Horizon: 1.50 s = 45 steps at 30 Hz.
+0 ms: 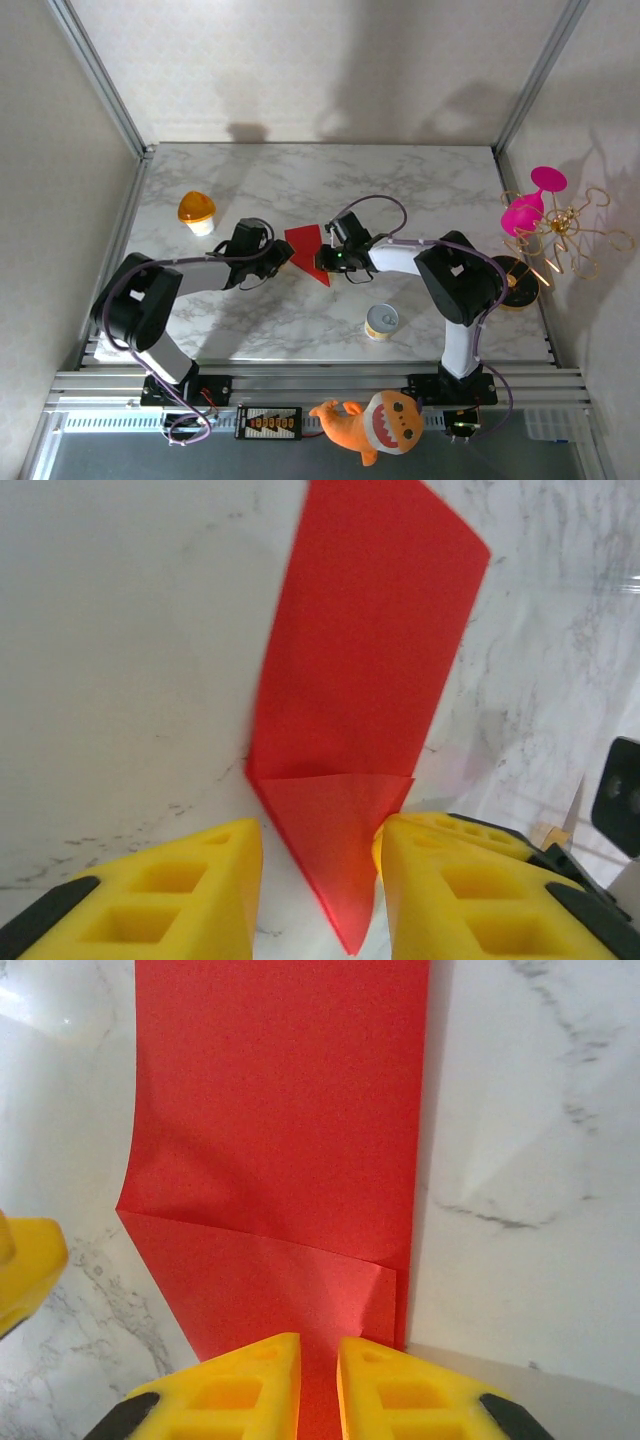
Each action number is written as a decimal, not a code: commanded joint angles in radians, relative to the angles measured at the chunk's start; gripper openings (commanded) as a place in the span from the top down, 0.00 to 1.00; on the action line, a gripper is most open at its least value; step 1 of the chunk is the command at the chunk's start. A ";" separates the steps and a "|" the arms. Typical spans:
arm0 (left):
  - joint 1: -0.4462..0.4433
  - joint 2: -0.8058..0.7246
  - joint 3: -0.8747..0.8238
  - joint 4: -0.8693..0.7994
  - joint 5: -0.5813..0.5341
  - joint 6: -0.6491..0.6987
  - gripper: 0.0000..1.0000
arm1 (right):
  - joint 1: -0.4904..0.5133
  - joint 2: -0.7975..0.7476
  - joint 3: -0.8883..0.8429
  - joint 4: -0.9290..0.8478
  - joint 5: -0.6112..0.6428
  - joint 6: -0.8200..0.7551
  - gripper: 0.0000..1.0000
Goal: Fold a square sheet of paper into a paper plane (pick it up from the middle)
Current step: Fourth fold the wing at the center of the table.
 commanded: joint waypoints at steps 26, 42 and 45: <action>-0.009 0.137 0.084 0.050 0.066 -0.004 0.71 | -0.010 0.035 -0.002 -0.058 0.035 0.012 0.81; -0.008 0.138 0.106 0.103 0.143 0.082 0.76 | -0.010 0.038 -0.004 -0.062 0.036 0.004 0.82; -0.008 0.152 0.108 0.106 0.163 0.105 0.76 | -0.010 0.037 -0.006 -0.062 0.035 -0.001 0.82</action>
